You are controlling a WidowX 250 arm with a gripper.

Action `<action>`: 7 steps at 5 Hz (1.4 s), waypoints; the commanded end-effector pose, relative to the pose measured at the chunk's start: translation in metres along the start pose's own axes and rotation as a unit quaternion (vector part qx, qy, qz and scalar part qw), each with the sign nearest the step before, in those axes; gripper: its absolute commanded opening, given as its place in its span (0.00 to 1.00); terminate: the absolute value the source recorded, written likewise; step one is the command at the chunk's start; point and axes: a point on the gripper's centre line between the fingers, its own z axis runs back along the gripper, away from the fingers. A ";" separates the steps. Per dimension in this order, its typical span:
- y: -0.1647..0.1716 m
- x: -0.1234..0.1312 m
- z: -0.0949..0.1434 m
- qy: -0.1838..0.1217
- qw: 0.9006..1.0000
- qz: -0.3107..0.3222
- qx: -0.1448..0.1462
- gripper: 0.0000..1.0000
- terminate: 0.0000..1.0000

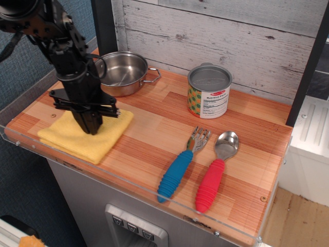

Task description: Place the orange towel to the left of the blue fork

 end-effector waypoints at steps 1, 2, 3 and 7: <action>-0.027 0.006 0.009 -0.029 0.999 -0.033 0.000 0.00 0.00; -0.035 0.007 0.009 -0.034 0.999 -0.034 -0.009 0.00 0.00; -0.046 0.009 0.008 -0.047 0.998 -0.037 -0.013 0.00 0.00; -0.073 0.013 0.004 -0.038 0.998 -0.053 -0.008 0.00 0.00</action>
